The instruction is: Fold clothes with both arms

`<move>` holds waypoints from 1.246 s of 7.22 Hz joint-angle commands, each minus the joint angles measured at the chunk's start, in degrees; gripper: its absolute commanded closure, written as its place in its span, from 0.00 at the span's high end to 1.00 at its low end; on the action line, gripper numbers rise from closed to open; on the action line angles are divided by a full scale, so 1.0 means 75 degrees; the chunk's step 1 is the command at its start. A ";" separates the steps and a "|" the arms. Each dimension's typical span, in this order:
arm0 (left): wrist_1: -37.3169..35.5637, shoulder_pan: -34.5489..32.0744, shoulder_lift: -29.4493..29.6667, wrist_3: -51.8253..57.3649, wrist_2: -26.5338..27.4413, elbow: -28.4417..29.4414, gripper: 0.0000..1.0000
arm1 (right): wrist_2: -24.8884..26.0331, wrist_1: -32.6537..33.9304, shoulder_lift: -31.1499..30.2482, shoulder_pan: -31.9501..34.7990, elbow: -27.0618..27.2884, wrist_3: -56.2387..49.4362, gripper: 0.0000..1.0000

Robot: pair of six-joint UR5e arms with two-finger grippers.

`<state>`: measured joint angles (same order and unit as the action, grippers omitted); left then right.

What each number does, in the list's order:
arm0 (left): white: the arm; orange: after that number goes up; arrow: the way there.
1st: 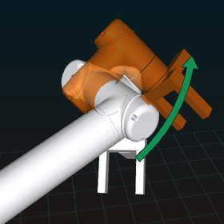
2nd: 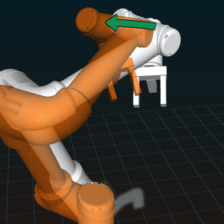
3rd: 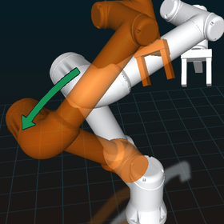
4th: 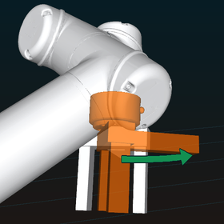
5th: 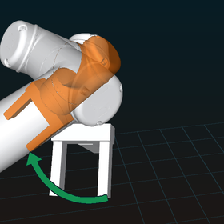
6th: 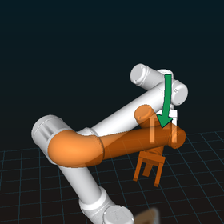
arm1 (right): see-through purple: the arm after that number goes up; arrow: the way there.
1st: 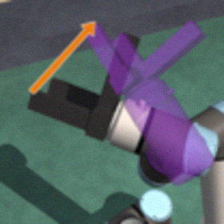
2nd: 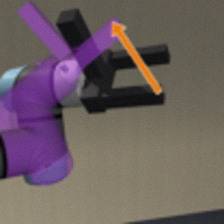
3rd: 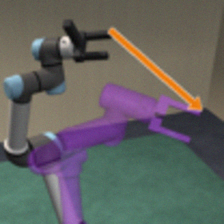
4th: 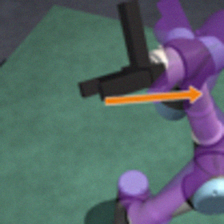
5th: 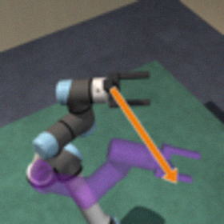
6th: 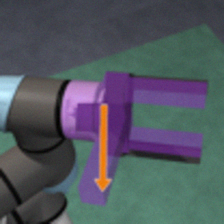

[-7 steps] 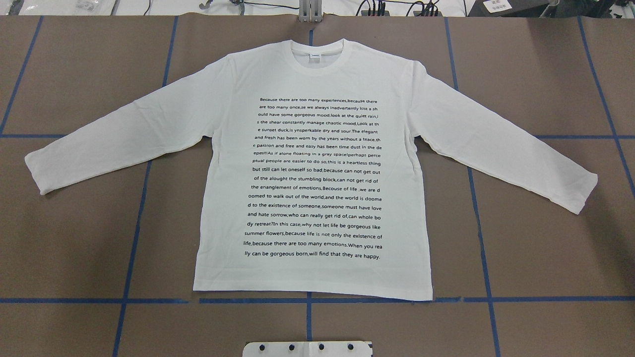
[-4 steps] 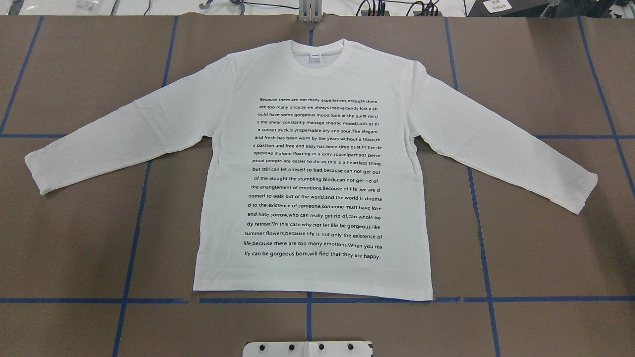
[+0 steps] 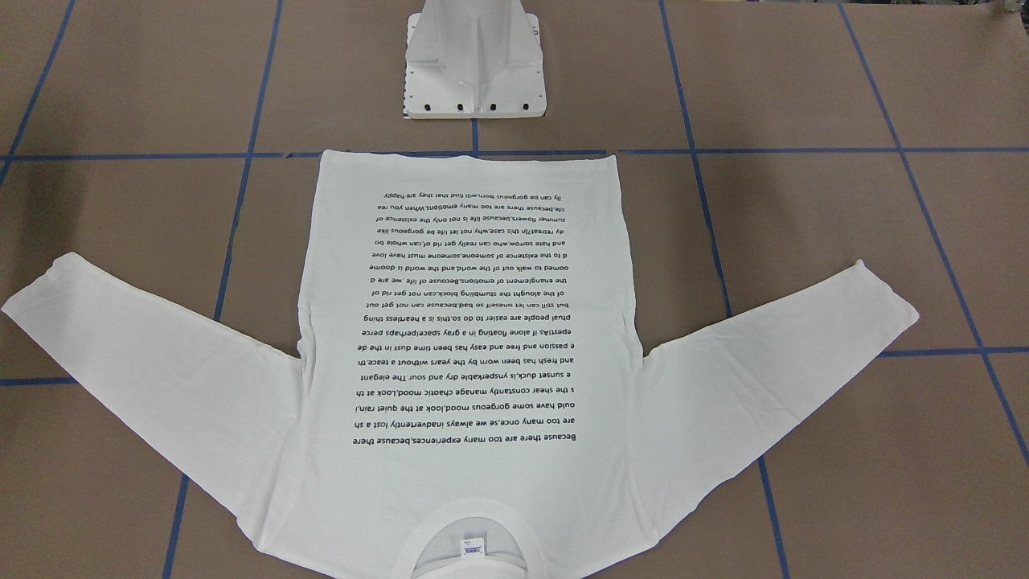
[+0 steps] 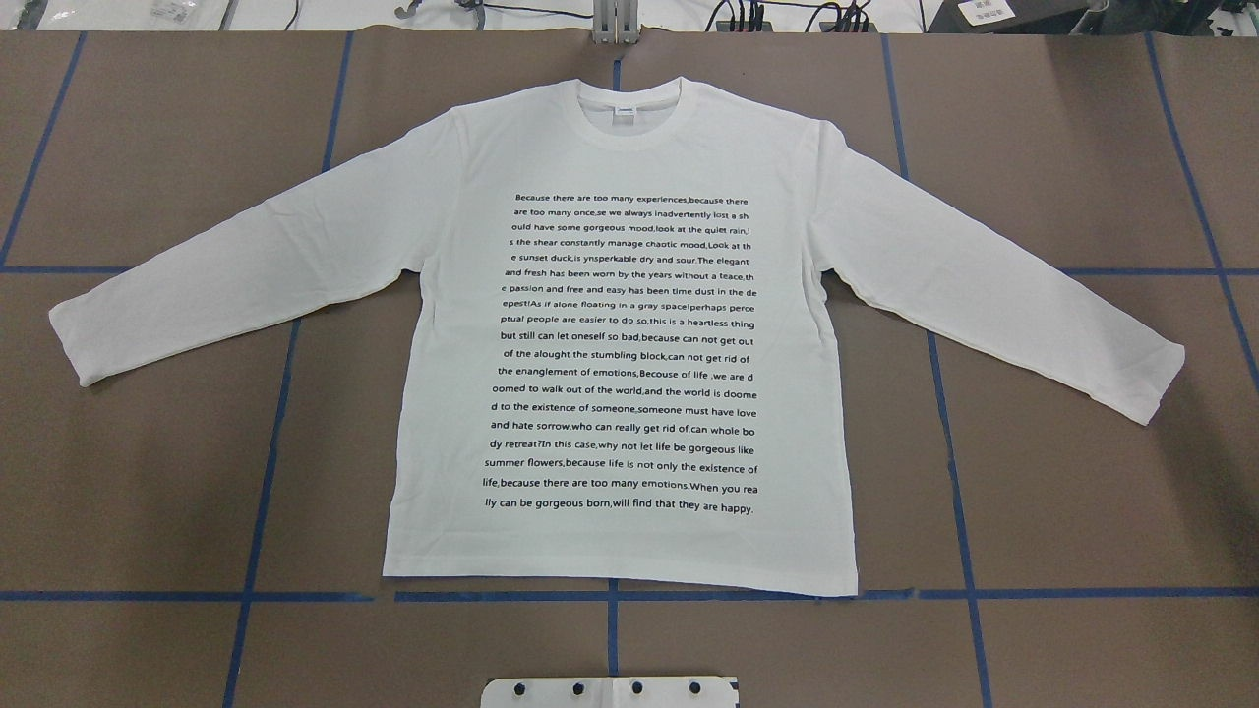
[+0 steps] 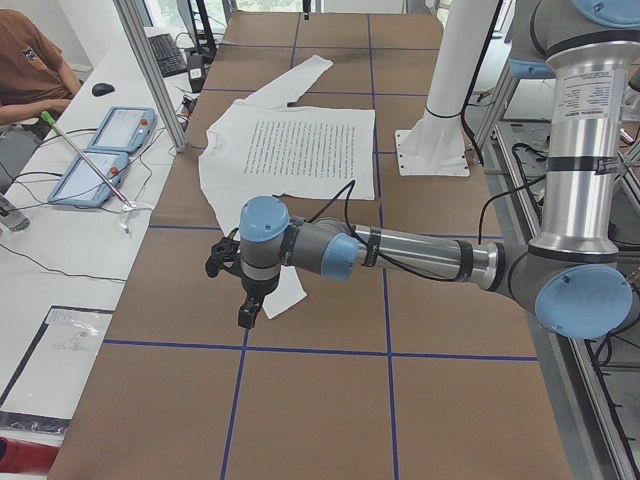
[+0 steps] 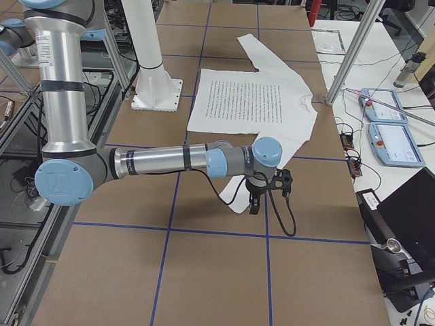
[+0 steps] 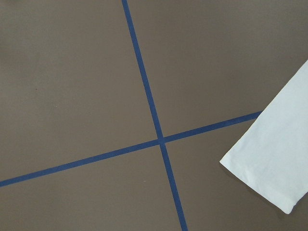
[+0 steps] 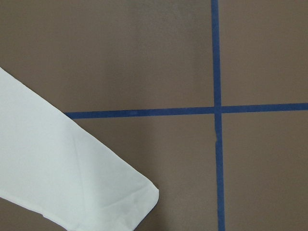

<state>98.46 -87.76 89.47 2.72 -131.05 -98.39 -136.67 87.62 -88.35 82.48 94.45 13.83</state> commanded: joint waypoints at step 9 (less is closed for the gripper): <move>-0.0003 0.0041 0.0059 -0.0761 0.0001 -0.0275 1.00 | 0.0105 -0.3843 -0.0268 -0.1714 -0.1894 0.2703 0.96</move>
<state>98.49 -87.45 89.95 -2.99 -130.99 -100.32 -136.55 58.88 -90.65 71.15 80.68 33.99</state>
